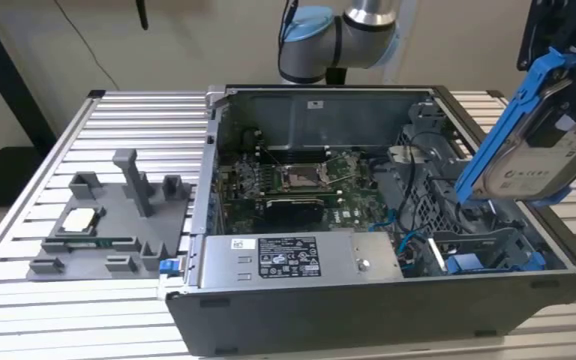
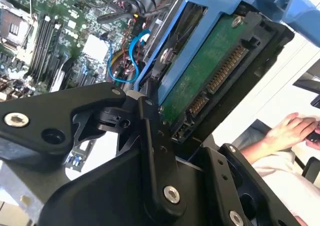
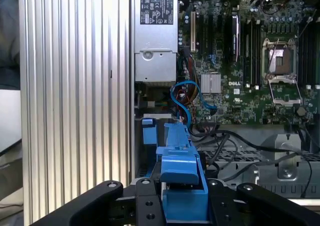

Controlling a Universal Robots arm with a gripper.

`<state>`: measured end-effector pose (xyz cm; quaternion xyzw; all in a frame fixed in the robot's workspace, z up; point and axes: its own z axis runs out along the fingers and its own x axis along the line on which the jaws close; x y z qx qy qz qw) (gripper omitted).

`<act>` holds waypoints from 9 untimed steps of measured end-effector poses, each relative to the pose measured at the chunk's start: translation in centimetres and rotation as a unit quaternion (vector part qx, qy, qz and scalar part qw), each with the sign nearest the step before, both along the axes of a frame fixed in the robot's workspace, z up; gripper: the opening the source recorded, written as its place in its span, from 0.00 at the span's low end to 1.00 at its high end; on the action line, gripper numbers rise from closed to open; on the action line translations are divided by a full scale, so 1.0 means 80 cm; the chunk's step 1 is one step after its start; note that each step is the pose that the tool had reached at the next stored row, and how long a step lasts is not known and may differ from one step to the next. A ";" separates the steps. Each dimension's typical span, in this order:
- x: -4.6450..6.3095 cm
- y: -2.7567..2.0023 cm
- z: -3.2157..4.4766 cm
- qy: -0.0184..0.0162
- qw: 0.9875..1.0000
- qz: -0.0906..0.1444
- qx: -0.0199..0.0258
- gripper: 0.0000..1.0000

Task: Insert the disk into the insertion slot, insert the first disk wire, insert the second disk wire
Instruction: 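Insert the disk into the insertion slot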

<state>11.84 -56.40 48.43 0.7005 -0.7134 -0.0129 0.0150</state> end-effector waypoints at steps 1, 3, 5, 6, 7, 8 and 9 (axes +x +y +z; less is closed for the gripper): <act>0.000 0.0000 -0.0005 0.000 1.000 0.000 0.000 0.33; 0.000 0.0000 -0.0016 0.000 1.000 0.000 0.000 0.33; 0.000 0.0000 -0.0025 0.000 1.000 0.000 0.000 0.33; 0.000 0.0000 -0.0027 0.000 1.000 0.000 0.000 0.33; 0.000 0.0000 -0.0027 0.000 1.000 0.000 0.000 0.33; 0.000 0.0000 -0.0027 0.000 1.000 0.000 0.000 0.33; 0.000 0.0000 -0.0027 0.000 1.000 0.000 0.000 0.33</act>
